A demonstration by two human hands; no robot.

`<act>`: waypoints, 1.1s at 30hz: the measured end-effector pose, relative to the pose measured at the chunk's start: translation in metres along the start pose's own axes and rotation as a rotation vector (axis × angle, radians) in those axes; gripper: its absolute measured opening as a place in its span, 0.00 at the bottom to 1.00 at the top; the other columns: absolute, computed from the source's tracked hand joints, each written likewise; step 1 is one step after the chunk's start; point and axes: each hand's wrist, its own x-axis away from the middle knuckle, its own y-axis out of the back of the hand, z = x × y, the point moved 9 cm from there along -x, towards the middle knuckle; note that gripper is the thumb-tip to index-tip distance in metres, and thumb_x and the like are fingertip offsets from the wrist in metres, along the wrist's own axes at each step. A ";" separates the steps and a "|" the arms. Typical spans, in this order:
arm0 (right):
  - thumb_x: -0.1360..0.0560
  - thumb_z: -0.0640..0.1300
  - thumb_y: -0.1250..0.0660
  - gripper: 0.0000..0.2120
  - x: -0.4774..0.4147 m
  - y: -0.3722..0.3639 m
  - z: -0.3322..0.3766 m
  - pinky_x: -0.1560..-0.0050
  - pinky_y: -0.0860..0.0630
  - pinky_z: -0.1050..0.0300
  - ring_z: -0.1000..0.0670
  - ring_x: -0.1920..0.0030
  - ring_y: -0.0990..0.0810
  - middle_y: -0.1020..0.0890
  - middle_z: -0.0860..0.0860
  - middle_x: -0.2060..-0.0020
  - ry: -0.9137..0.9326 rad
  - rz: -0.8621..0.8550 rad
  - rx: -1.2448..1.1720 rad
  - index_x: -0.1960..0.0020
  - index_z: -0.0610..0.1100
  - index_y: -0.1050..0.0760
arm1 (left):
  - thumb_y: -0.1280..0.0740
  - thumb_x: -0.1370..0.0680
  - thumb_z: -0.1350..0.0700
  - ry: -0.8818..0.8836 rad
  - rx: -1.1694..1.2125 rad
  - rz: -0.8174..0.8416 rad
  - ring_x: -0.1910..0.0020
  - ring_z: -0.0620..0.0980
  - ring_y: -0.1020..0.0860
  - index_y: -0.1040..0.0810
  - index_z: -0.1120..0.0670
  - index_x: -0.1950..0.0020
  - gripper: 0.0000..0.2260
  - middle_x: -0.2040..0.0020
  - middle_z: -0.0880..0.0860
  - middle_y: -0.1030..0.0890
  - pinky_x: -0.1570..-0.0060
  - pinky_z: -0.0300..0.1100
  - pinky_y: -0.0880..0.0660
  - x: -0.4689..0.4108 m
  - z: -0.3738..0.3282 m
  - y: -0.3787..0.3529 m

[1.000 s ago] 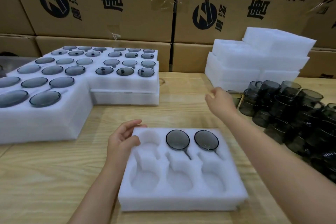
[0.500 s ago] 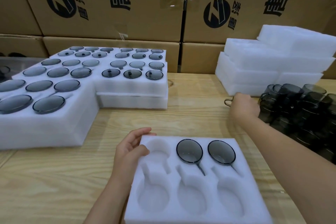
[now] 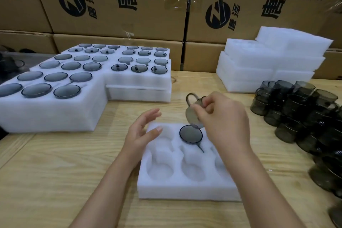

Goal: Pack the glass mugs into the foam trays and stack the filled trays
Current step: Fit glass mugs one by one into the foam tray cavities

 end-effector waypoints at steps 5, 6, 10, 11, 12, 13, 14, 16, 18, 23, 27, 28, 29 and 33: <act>0.28 0.49 0.29 0.11 0.058 -0.002 0.010 0.68 0.32 0.54 0.41 0.66 0.24 0.21 0.48 0.70 0.069 -0.128 -0.016 0.61 0.43 0.26 | 0.29 0.37 0.41 -0.075 -0.237 0.071 0.31 0.35 0.34 0.34 0.43 0.29 0.37 0.32 0.44 0.28 0.34 0.41 0.35 0.010 -0.021 -0.003; 0.29 0.47 0.28 0.11 0.064 0.000 0.012 0.69 0.30 0.53 0.41 0.68 0.24 0.21 0.48 0.72 0.109 -0.178 -0.037 0.62 0.42 0.26 | 0.28 0.38 0.40 -0.093 -0.289 0.102 0.31 0.35 0.34 0.35 0.40 0.29 0.37 0.32 0.43 0.28 0.30 0.48 0.38 0.012 -0.024 -0.008; 0.32 0.43 0.26 0.11 0.084 0.014 0.025 0.70 0.30 0.55 0.50 0.72 0.30 0.25 0.51 0.77 0.307 -0.442 -0.084 0.67 0.41 0.26 | 0.26 0.38 0.38 -0.116 -0.434 0.254 0.32 0.35 0.33 0.35 0.36 0.31 0.38 0.35 0.37 0.25 0.27 0.63 0.55 0.016 -0.031 -0.032; 0.32 0.45 0.28 0.11 0.088 0.011 0.028 0.68 0.31 0.55 0.50 0.69 0.31 0.24 0.52 0.76 0.336 -0.434 -0.128 0.67 0.41 0.26 | 0.26 0.39 0.38 -0.110 -0.436 0.273 0.33 0.33 0.32 0.32 0.36 0.34 0.35 0.37 0.34 0.25 0.27 0.63 0.58 0.016 -0.032 -0.035; 0.32 0.46 0.28 0.10 0.091 0.005 0.030 0.66 0.33 0.56 0.51 0.66 0.31 0.24 0.52 0.75 0.353 -0.405 -0.181 0.66 0.41 0.25 | 0.26 0.39 0.39 -0.106 -0.429 0.288 0.34 0.31 0.32 0.29 0.36 0.37 0.31 0.39 0.32 0.24 0.27 0.63 0.58 0.016 -0.034 -0.038; 0.32 0.46 0.28 0.10 0.094 -0.002 0.030 0.65 0.33 0.57 0.53 0.65 0.32 0.23 0.53 0.73 0.357 -0.367 -0.229 0.65 0.41 0.25 | 0.26 0.39 0.42 -0.099 -0.402 0.298 0.35 0.31 0.31 0.27 0.37 0.40 0.27 0.41 0.31 0.24 0.27 0.62 0.55 0.016 -0.034 -0.040; 0.32 0.46 0.28 0.09 0.096 -0.007 0.030 0.65 0.33 0.57 0.54 0.65 0.32 0.22 0.54 0.72 0.346 -0.328 -0.269 0.64 0.42 0.24 | 0.25 0.39 0.45 -0.086 -0.357 0.309 0.37 0.33 0.28 0.25 0.39 0.42 0.26 0.43 0.33 0.22 0.27 0.60 0.47 0.016 -0.034 -0.039; 0.30 0.50 0.31 0.10 0.095 -0.012 0.028 0.62 0.31 0.57 0.59 0.64 0.32 0.21 0.56 0.66 0.309 -0.272 -0.350 0.60 0.43 0.23 | 0.24 0.39 0.50 -0.043 -0.239 0.329 0.41 0.40 0.23 0.23 0.45 0.42 0.26 0.45 0.41 0.18 0.35 0.46 0.31 0.015 -0.029 -0.036; 0.28 0.51 0.34 0.10 0.089 -0.010 0.026 0.55 0.28 0.59 0.60 0.57 0.28 0.22 0.57 0.57 0.297 -0.224 -0.414 0.52 0.45 0.24 | 0.23 0.40 0.53 0.006 -0.129 0.339 0.42 0.45 0.21 0.22 0.51 0.41 0.28 0.45 0.48 0.17 0.45 0.37 0.27 0.014 -0.024 -0.030; 0.28 0.46 0.34 0.34 0.084 -0.045 0.024 0.32 0.43 0.70 0.62 0.30 0.43 0.39 0.65 0.31 0.256 0.333 -0.535 0.28 0.61 0.46 | 0.23 0.42 0.55 0.092 0.072 0.398 0.40 0.49 0.21 0.25 0.53 0.36 0.34 0.44 0.52 0.17 0.45 0.38 0.26 0.010 -0.014 -0.023; 0.25 0.40 0.34 0.35 0.083 -0.050 0.017 0.38 0.35 0.69 0.61 0.37 0.32 0.33 0.67 0.40 0.226 0.349 -0.542 0.29 0.65 0.47 | 0.19 0.43 0.52 0.143 0.198 0.448 0.39 0.60 0.23 0.33 0.58 0.32 0.43 0.41 0.61 0.20 0.38 0.50 0.26 0.010 -0.008 -0.024; 0.25 0.40 0.34 0.34 0.082 -0.050 0.017 0.40 0.35 0.71 0.61 0.39 0.31 0.33 0.66 0.42 0.227 0.337 -0.529 0.30 0.65 0.45 | 0.18 0.43 0.50 0.144 0.230 0.443 0.40 0.60 0.22 0.32 0.57 0.34 0.42 0.42 0.61 0.20 0.40 0.48 0.26 0.009 -0.008 -0.024; 0.26 0.40 0.33 0.33 0.081 -0.049 0.017 0.41 0.35 0.72 0.62 0.41 0.31 0.32 0.65 0.44 0.228 0.323 -0.529 0.32 0.65 0.43 | 0.18 0.43 0.47 0.144 0.254 0.431 0.42 0.59 0.21 0.31 0.56 0.36 0.41 0.44 0.60 0.19 0.43 0.46 0.25 0.009 -0.009 -0.022; 0.29 0.43 0.28 0.23 0.080 -0.046 0.014 0.46 0.35 0.74 0.61 0.45 0.29 0.26 0.65 0.49 0.197 0.271 -0.543 0.46 0.65 0.35 | 0.24 0.39 0.38 0.120 0.282 0.407 0.42 0.56 0.24 0.26 0.56 0.37 0.37 0.44 0.59 0.21 0.41 0.47 0.30 0.007 -0.014 -0.021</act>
